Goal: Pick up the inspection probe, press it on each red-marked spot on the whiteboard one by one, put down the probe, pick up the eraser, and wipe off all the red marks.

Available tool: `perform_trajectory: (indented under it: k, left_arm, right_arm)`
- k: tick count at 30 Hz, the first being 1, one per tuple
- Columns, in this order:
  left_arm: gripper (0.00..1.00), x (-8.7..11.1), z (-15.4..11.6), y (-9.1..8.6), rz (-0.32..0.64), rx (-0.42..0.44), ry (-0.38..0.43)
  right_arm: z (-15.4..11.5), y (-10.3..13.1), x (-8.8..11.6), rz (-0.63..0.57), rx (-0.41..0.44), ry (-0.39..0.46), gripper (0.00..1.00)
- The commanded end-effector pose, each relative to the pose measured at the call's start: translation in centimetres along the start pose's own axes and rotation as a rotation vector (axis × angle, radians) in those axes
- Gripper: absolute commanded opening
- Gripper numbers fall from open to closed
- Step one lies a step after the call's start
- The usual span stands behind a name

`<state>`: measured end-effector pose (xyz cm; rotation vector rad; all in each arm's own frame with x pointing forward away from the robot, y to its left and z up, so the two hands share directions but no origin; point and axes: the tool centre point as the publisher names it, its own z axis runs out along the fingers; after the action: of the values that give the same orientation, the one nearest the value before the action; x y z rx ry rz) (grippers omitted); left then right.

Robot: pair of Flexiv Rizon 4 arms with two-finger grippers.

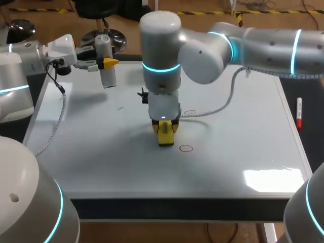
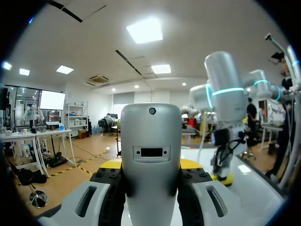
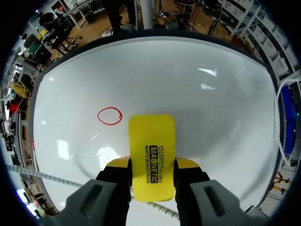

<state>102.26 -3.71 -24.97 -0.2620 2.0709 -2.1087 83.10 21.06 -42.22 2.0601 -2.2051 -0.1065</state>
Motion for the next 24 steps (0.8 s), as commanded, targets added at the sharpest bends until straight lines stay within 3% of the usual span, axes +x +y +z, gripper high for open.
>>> perform_trajectory:
  k: [1,15,24]
  left_arm:
    - [0.0,-0.1,0.0,-0.1,0.0,0.0,0.002]
    - [0.0,-0.1,0.0,-0.1,0.0,0.0,0.002]
    - [0.0,-0.1,0.0,-0.1,0.0,0.0,0.002]
  right_arm:
    - [-1.8,-0.5,0.9,-0.016,0.018,-0.004,0.0]
    - [-3.2,-3.8,1.0,-0.053,0.052,0.018,0.0]
    - [-3.4,-3.9,0.8,-0.054,0.044,0.001,0.0]
